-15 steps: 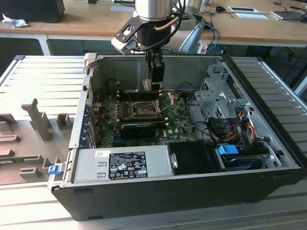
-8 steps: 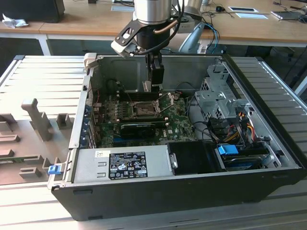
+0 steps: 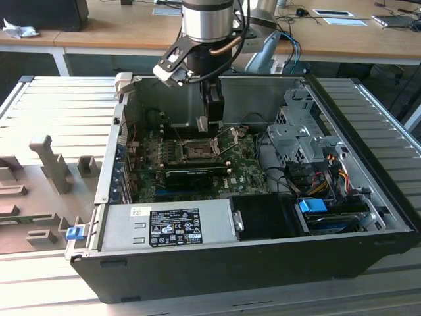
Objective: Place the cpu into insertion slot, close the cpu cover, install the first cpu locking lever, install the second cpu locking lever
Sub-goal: 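Place the cpu into insertion slot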
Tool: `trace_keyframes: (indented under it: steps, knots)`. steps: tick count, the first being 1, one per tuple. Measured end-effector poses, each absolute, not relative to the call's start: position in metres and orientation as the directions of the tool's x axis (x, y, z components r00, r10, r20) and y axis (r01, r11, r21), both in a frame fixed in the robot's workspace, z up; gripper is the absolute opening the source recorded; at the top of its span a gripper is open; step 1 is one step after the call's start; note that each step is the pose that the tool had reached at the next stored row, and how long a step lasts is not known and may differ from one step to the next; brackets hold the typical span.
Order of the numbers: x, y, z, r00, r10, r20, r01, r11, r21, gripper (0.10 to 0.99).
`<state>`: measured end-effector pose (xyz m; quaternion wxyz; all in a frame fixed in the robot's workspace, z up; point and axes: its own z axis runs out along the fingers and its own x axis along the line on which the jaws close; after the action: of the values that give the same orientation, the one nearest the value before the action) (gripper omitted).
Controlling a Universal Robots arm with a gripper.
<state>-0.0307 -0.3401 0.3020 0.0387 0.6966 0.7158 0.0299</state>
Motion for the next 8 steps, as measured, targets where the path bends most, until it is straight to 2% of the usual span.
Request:
trace_keyframes:
  steps: [8]
  knots:
    - [-0.032, -0.34, 0.285, -0.017, 1.0, -0.014, 0.995, 0.018, 0.097, 0.529]
